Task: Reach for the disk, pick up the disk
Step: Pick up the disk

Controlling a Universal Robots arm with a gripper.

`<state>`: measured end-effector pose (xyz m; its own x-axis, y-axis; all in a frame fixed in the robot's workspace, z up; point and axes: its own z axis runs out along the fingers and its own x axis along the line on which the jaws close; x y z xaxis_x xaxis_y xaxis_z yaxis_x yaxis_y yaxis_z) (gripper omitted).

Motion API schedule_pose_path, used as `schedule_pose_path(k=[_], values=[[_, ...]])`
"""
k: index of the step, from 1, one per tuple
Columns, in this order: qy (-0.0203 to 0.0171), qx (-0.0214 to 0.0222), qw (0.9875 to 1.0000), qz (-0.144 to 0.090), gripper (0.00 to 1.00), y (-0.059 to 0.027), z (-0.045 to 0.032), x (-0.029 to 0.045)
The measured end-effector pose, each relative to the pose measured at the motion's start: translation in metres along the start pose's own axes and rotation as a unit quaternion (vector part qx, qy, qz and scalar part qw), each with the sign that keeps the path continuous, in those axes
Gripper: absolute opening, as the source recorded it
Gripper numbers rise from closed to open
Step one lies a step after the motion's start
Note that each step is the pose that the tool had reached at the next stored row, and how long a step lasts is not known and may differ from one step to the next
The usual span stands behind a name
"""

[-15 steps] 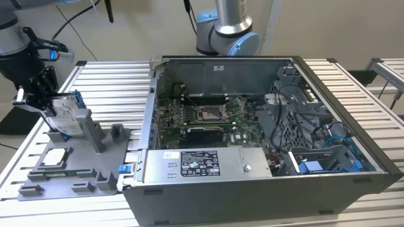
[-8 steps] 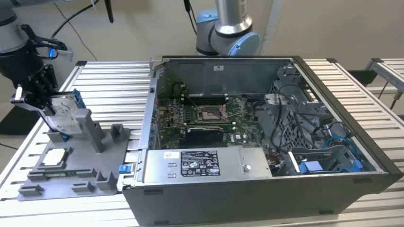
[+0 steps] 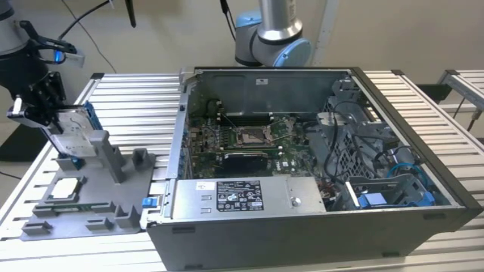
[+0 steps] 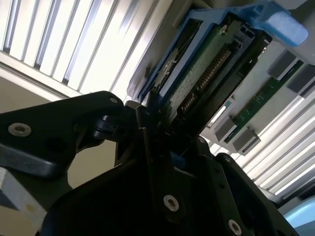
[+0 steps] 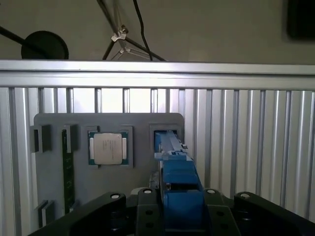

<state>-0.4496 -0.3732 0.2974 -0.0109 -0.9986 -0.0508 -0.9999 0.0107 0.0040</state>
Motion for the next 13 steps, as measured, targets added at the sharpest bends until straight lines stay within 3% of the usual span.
schedule_pose_path(k=[3,6,13], values=[[-0.0004,0.0000,1.0000,0.000,0.00,0.0002,-0.0077,-0.0004],[0.0015,0.0000,1.0000,0.000,0.00,0.0004,-0.0149,-0.0006],[0.0001,0.0000,1.0000,0.000,0.00,0.0006,-0.0304,-0.0014]])
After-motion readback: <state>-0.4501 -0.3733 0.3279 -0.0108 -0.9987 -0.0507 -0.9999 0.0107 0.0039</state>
